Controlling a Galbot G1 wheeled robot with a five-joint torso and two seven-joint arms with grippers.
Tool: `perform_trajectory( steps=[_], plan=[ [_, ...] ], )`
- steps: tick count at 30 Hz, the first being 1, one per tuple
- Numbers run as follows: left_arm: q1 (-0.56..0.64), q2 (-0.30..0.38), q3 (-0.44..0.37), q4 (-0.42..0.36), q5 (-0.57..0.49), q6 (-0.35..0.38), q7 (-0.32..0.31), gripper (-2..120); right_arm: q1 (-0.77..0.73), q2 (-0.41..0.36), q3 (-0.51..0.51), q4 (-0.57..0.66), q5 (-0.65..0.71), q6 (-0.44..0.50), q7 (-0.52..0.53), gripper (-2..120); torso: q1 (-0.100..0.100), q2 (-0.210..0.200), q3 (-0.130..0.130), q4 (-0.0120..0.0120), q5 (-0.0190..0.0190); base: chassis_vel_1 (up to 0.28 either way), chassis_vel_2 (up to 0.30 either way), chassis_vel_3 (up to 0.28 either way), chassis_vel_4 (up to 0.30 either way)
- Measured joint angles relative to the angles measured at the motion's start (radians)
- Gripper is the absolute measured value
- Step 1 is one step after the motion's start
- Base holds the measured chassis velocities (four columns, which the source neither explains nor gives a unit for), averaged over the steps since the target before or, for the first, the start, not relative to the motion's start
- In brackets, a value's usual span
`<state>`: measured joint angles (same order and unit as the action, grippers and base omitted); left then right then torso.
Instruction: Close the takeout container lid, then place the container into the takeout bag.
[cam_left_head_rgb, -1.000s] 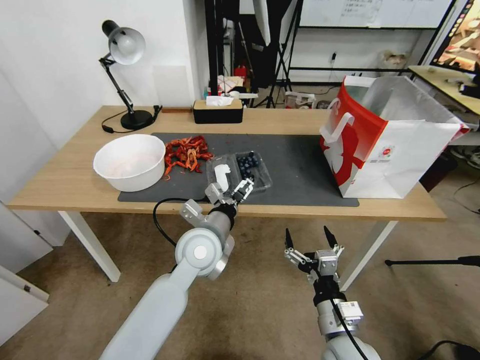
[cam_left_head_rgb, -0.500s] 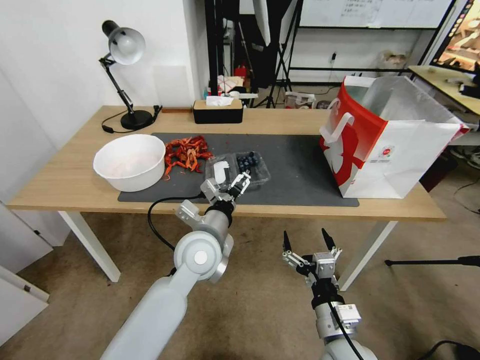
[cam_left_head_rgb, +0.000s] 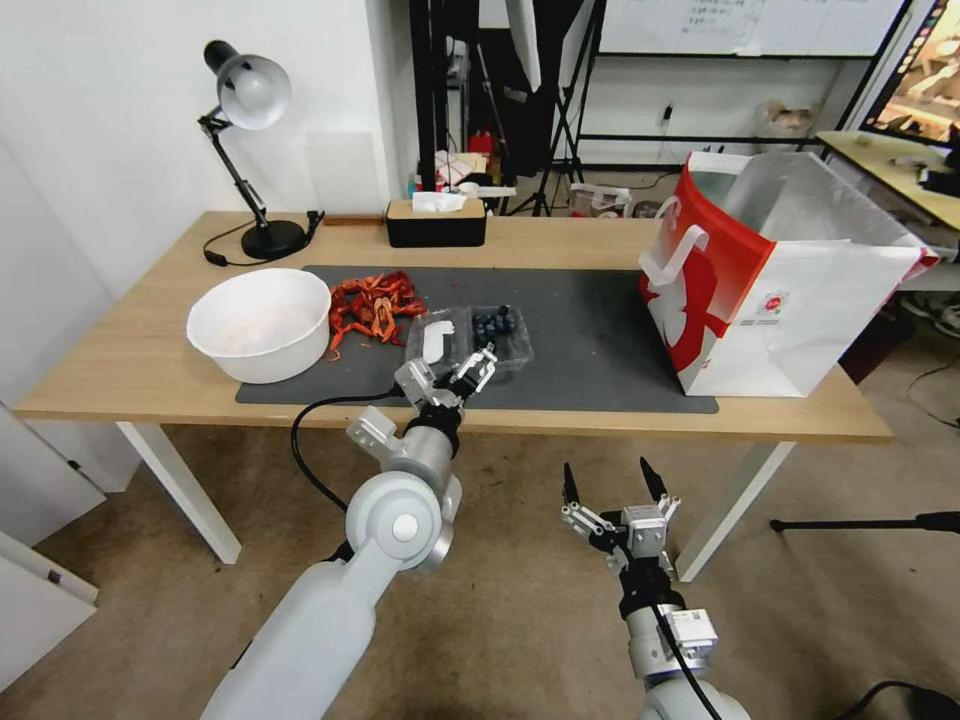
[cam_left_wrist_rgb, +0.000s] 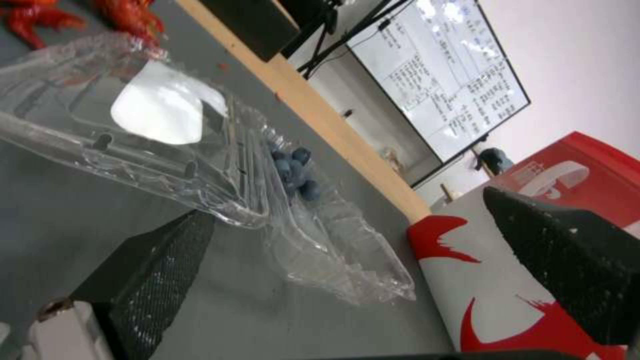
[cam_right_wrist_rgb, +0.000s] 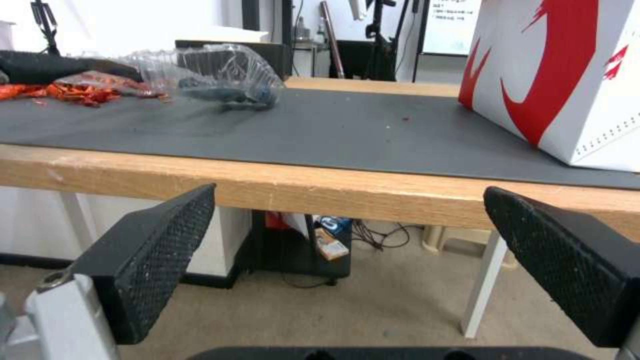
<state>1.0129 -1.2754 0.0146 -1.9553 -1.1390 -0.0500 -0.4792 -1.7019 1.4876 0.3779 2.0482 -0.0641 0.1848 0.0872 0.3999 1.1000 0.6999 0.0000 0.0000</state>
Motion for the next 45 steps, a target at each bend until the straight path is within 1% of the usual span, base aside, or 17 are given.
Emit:
perform_trajectory(
  steps=[3, 15, 18, 19, 26, 35, 45],
  plan=[
    [0.008, 0.001, 0.008, 0.004, 0.052, -0.009, 0.019, 100, 0.0, 0.001, 0.0, -0.003, -0.002, 0.001, 0.0, 100, 0.0, 0.0, 0.0, 0.0, 0.0, 0.0, 0.0, 0.0, 0.0],
    [0.029, 0.006, 0.022, 0.024, 0.175, -0.042, 0.071, 100, -0.003, 0.003, 0.0, -0.008, -0.009, 0.007, -0.001, 100, 0.0, 0.0, 0.0, 0.0, 0.0, 0.0, 0.0, 0.0, 0.0],
    [0.037, 0.012, 0.024, 0.037, 0.236, -0.062, 0.101, 100, -0.002, 0.004, 0.0, -0.009, -0.01, 0.007, -0.001, 100, 0.0, 0.0, 0.0, 0.0, -0.0001, 0.0, 0.0, 0.0, 0.0],
    [0.037, 0.012, 0.024, 0.037, 0.236, -0.062, 0.101, 100, -0.002, 0.004, 0.0, -0.009, -0.01, 0.007, -0.001, 100, 0.0, 0.0, 0.0, 0.0, -0.0001, 0.0, 0.0, 0.0, 0.0],
    [0.05, 0.019, 0.029, 0.05, 0.321, -0.085, 0.142, 100, 0.0, 0.005, 0.0, -0.011, -0.011, 0.007, -0.001, 100, 0.0, 0.0, 0.0, 0.0, 0.0, 0.0, 0.0, 0.0, 0.0],
    [0.044, 0.023, 0.039, 0.069, 0.398, -0.11, 0.177, 100, -0.001, 0.006, 0.002, -0.012, -0.013, 0.01, -0.001, 100, 0.0, 0.0, 0.0, 0.0, 0.0, 0.0, 0.0, 0.0, 0.0],
    [0.035, 0.028, 0.037, 0.076, 0.412, -0.119, 0.189, 100, 0.001, 0.006, 0.004, -0.013, -0.013, 0.011, -0.001, 100, 0.0, 0.0, 0.0, 0.0, 0.0, 0.0, 0.0, 0.0, 0.0]
  ],
)
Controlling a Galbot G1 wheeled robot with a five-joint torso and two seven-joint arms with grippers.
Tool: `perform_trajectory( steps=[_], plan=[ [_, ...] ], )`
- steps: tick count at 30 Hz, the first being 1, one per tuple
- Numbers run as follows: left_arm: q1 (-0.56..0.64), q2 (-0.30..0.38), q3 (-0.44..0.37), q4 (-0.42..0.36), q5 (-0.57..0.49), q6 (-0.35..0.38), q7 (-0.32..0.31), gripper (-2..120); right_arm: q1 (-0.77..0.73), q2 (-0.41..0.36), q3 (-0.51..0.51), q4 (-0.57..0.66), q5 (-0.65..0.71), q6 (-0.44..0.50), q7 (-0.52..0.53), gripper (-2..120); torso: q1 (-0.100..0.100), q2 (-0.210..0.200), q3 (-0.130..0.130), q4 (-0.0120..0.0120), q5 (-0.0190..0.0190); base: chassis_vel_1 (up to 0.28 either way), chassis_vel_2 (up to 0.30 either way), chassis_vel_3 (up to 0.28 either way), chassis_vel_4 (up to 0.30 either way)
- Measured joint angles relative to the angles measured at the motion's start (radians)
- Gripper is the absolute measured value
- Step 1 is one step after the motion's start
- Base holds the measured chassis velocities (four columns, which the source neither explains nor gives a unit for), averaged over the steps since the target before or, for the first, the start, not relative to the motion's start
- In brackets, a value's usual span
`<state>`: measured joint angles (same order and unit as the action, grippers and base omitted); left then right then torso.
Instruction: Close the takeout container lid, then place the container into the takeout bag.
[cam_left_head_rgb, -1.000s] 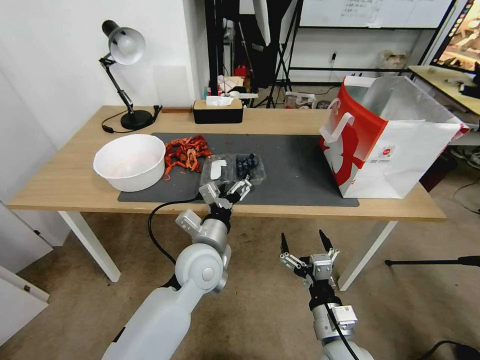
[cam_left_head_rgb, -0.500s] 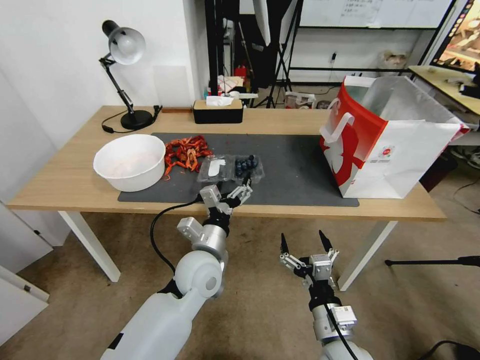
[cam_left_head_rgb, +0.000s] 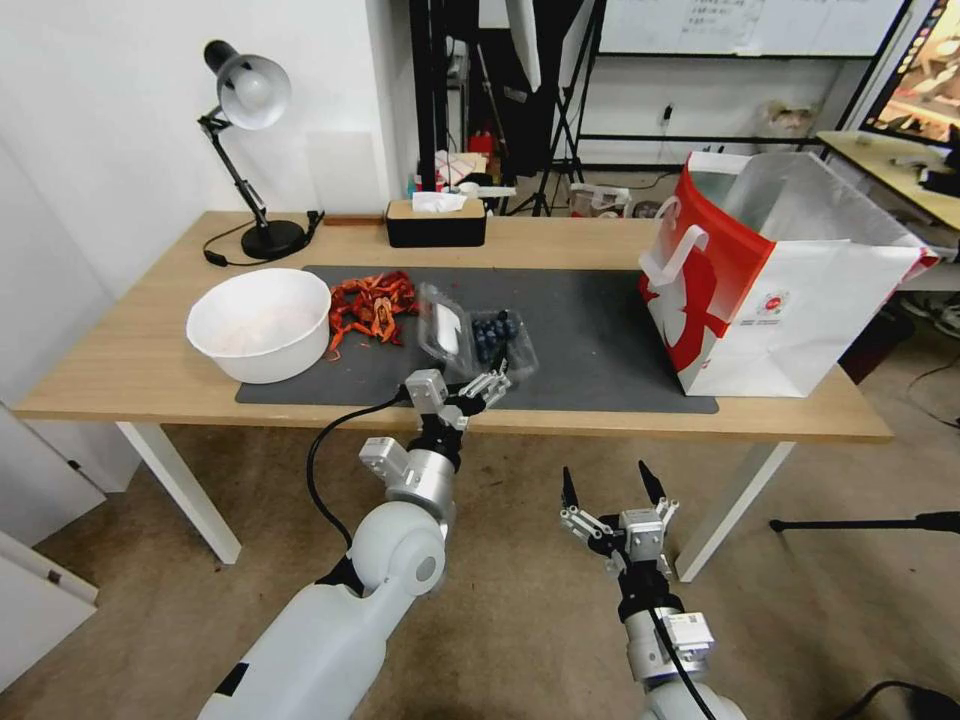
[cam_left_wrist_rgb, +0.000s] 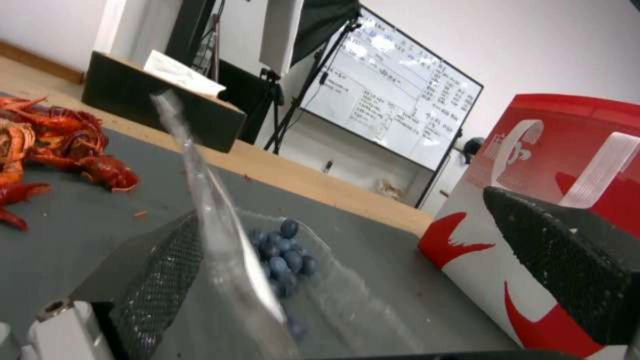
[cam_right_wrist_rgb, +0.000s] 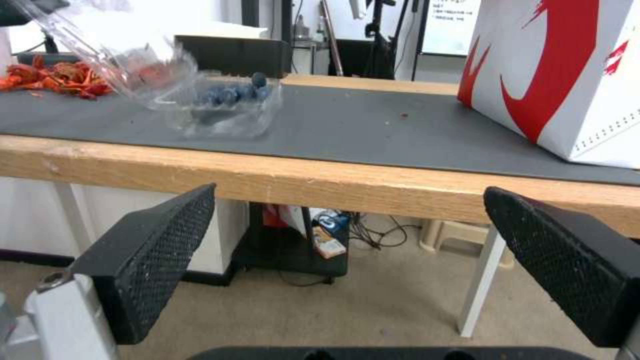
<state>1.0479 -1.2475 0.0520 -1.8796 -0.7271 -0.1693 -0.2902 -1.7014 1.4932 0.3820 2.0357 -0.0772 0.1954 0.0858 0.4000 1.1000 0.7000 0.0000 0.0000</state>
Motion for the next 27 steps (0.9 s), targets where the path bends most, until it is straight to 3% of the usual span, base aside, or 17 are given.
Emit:
perform_trajectory(
  steps=[15, 27],
  plan=[
    [-0.026, 0.007, 0.004, -0.006, -0.061, 0.002, 0.043, 100, -0.002, -0.001, 0.005, -0.002, 0.0, 0.001, 0.0, 100, 0.0, 0.0, 0.0, 0.0, 0.0, 0.0, 0.0, 0.0, 0.0],
    [-0.092, 0.017, 0.038, -0.011, -0.194, 0.071, 0.124, 100, 0.004, -0.005, 0.007, -0.001, 0.002, 0.0, 0.004, 100, 0.0, 0.0, 0.0, 0.0, 0.0, 0.0, 0.0, 0.0, 0.0]
  ],
)
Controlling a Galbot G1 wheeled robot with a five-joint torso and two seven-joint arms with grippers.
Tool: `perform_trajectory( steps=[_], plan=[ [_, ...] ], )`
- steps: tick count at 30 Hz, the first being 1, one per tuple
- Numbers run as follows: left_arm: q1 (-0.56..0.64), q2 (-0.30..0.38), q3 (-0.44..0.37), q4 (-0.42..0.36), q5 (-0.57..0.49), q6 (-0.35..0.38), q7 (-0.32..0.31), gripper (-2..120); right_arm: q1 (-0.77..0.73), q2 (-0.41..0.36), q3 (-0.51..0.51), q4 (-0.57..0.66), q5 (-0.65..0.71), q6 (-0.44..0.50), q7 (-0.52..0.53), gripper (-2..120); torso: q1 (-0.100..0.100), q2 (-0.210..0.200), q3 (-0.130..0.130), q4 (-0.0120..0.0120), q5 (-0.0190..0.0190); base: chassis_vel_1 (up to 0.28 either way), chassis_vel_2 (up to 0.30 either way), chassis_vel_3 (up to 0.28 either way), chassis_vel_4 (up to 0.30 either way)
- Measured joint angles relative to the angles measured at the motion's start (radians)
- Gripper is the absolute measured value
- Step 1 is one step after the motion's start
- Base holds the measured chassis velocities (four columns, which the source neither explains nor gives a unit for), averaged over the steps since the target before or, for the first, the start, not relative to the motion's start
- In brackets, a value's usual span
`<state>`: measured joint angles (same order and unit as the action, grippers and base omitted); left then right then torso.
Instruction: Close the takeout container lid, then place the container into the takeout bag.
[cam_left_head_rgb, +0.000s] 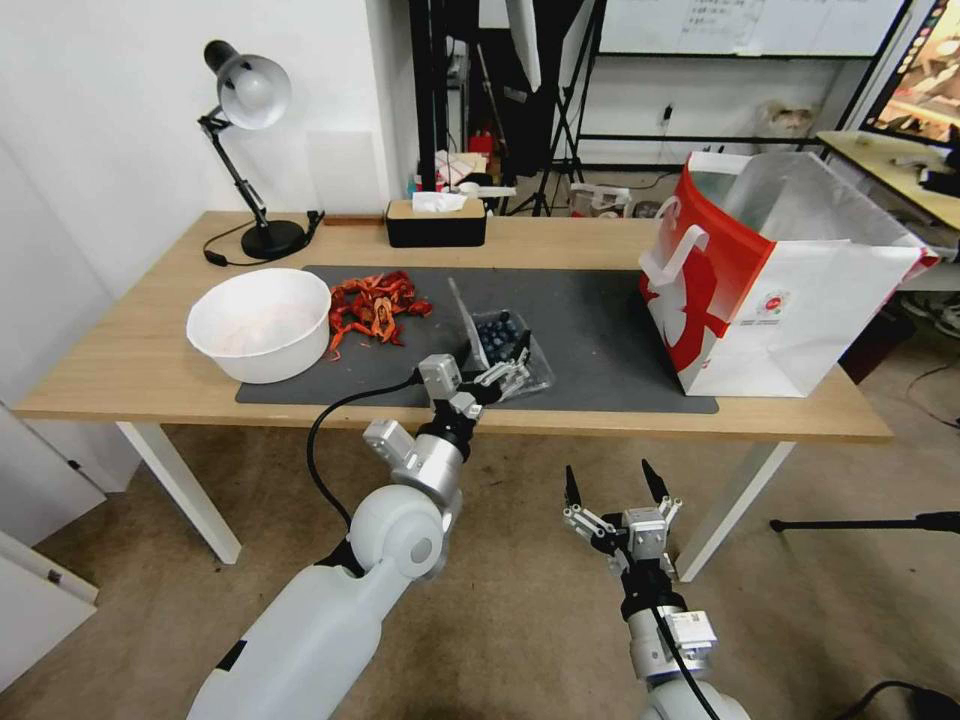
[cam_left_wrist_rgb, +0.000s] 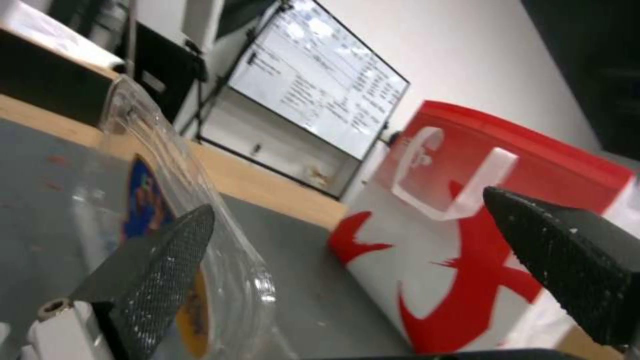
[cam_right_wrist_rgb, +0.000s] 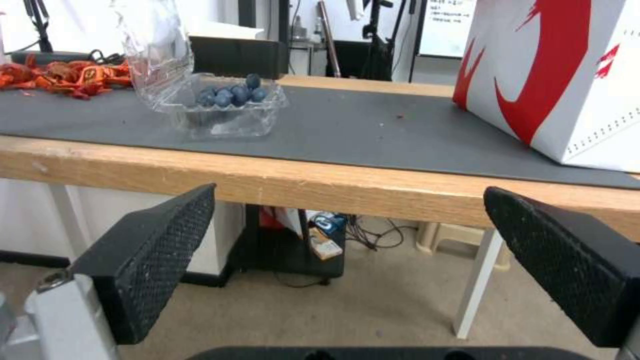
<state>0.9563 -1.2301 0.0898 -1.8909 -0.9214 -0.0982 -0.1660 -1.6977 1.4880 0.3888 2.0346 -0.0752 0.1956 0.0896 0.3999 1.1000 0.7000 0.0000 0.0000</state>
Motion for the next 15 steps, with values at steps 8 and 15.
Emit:
perform_trajectory(
  steps=[8, 15],
  plan=[
    [-0.054, -0.017, 0.037, 0.031, -0.113, 0.064, 0.007, 100, -0.002, -0.001, 0.005, 0.002, 0.002, -0.001, 0.001, 100, 0.0, 0.0, 0.0, -0.0001, 0.0001, 0.0, 0.0, 0.0, 0.0],
    [-0.091, -0.036, 0.048, 0.057, -0.249, 0.103, -0.024, 100, -0.011, 0.002, 0.007, 0.006, 0.001, -0.001, 0.002, 100, 0.0, 0.0, 0.0, -0.0001, 0.0, 0.0, 0.0, 0.0, 0.0]
  ],
)
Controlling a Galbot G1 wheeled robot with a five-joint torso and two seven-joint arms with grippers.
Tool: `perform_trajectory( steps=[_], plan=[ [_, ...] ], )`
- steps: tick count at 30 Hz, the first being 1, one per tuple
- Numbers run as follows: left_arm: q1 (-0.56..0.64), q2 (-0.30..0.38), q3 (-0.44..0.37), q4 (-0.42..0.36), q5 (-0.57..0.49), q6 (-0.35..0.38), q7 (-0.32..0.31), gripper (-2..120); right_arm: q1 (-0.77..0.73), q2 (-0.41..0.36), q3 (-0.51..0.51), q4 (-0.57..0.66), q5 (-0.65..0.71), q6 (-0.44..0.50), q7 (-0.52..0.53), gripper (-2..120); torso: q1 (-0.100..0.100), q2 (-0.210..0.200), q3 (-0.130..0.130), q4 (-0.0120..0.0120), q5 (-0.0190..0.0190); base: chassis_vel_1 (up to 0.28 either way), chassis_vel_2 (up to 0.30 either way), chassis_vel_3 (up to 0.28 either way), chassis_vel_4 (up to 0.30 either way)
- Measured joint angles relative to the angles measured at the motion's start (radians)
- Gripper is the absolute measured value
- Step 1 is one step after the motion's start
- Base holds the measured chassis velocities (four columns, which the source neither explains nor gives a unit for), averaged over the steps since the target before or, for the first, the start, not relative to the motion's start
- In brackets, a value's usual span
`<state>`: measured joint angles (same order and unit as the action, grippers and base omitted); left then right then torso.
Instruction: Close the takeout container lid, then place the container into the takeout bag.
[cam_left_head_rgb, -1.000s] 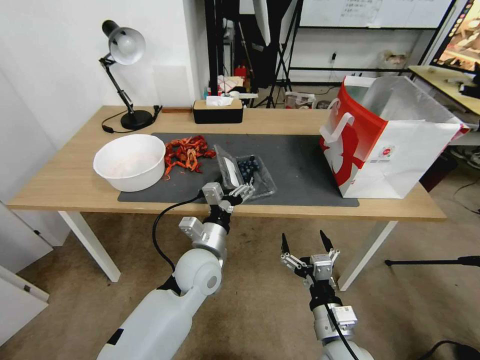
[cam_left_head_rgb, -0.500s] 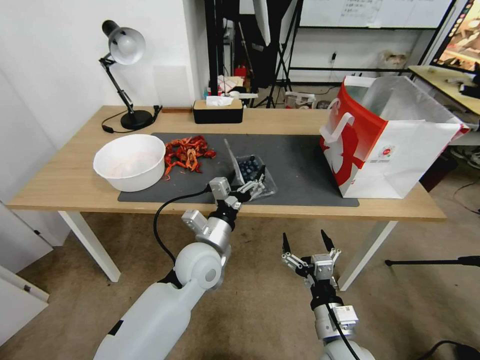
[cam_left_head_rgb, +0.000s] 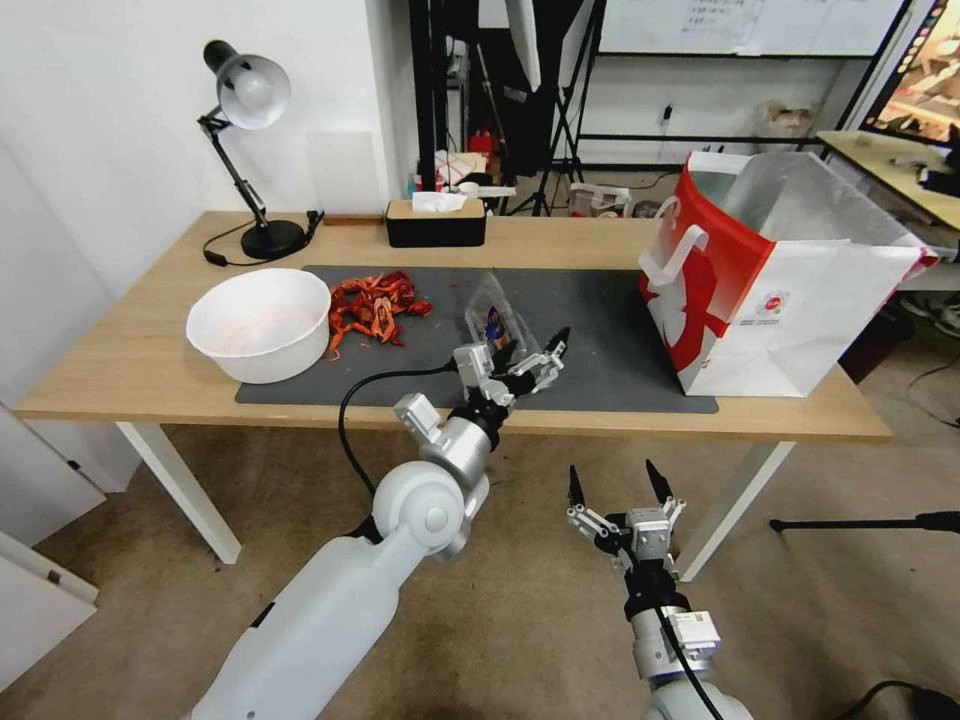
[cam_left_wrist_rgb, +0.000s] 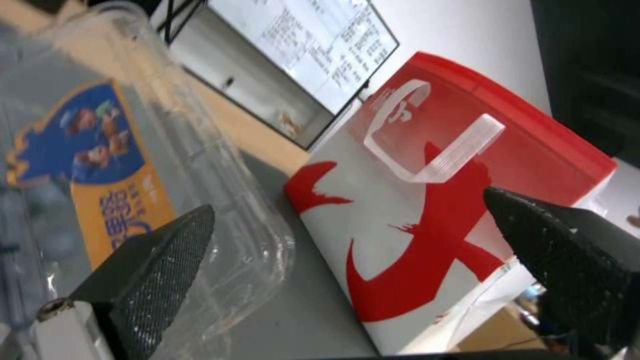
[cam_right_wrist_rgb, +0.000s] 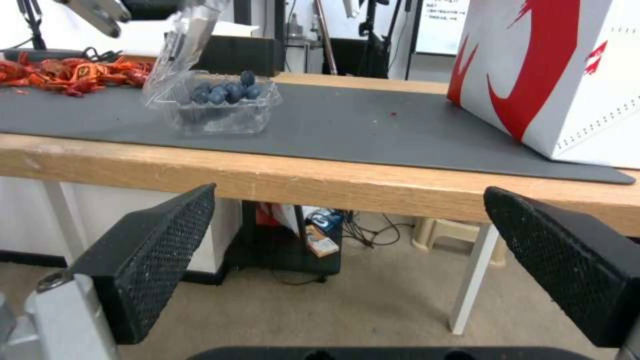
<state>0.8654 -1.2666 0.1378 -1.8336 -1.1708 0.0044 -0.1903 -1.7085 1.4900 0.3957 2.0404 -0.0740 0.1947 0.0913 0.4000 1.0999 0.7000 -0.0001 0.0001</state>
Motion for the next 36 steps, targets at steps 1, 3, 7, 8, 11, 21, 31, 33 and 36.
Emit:
perform_trajectory(
  steps=[1, 3, 7, 8, 11, 21, 31, 33, 36],
  plan=[
    [-0.004, -0.002, 0.0, 0.0, -0.035, 0.012, -0.012, 100, -0.001, 0.0, 0.001, 0.0, 0.0, 0.0, 0.0, 100, 0.0, 0.0, 0.0, 0.0001, 0.0, 0.0, 0.0, 0.0, 0.0],
    [-0.009, -0.006, -0.002, 0.0, -0.088, 0.028, -0.032, 100, -0.001, 0.0, 0.001, 0.001, 0.0, 0.0, 0.0, 100, 0.0, 0.0, 0.0, 0.0001, 0.0, 0.0, 0.0, 0.0, 0.0],
    [-0.025, -0.014, -0.02, 0.0, -0.194, 0.065, -0.087, 100, -0.001, 0.0, 0.002, 0.002, 0.0, 0.001, 0.0, 100, 0.0, 0.0, 0.0, 0.0001, 0.0, 0.0, 0.0, 0.0, 0.0],
    [-0.031, -0.016, -0.025, 0.0, -0.225, 0.077, -0.106, 100, -0.001, 0.001, 0.002, 0.003, 0.0, 0.001, 0.0, 100, 0.0, 0.0, 0.0, 0.0001, 0.0, 0.0, 0.0, 0.0, 0.0],
    [-0.04, -0.018, -0.032, 0.002, -0.275, 0.1, -0.14, 95, -0.002, 0.002, 0.002, 0.005, 0.0, 0.001, 0.0, 100, 0.0, 0.0, 0.0, 0.0001, 0.0, 0.0, 0.0, 0.0, 0.0],
    [-0.052, -0.018, -0.033, 0.017, -0.295, 0.132, -0.213, 60, 0.005, -0.008, 0.008, 0.044, 0.021, -0.011, -0.016, 100, 0.0, 0.0, 0.0, 0.0, -0.0001, 0.0, 0.0, 0.0, 0.0],
    [-0.073, -0.013, -0.027, 0.031, -0.278, 0.191, -0.275, 12, 0.072, -0.093, 0.156, 0.214, 0.382, -0.137, -0.139, 100, 0.0, 0.0, 0.0, 0.0, 0.0, 0.0, 0.0, 0.0, 0.0],
    [-0.075, -0.011, -0.026, 0.033, -0.277, 0.194, -0.277, 3, 0.108, -0.128, 0.195, 0.249, 0.559, -0.213, -0.129, 100, 0.0, 0.0, 0.0, 0.0, 0.0001, 0.0, 0.0, 0.0, 0.0],
    [-0.076, -0.009, -0.026, 0.033, -0.277, 0.195, -0.278, 0, 0.156, -0.172, 0.23, 0.274, 0.746, -0.291, -0.085, 100, 0.0, 0.0, 0.0, 0.0001, 0.0001, 0.0, 0.0, 0.0, 0.0]
  ],
)
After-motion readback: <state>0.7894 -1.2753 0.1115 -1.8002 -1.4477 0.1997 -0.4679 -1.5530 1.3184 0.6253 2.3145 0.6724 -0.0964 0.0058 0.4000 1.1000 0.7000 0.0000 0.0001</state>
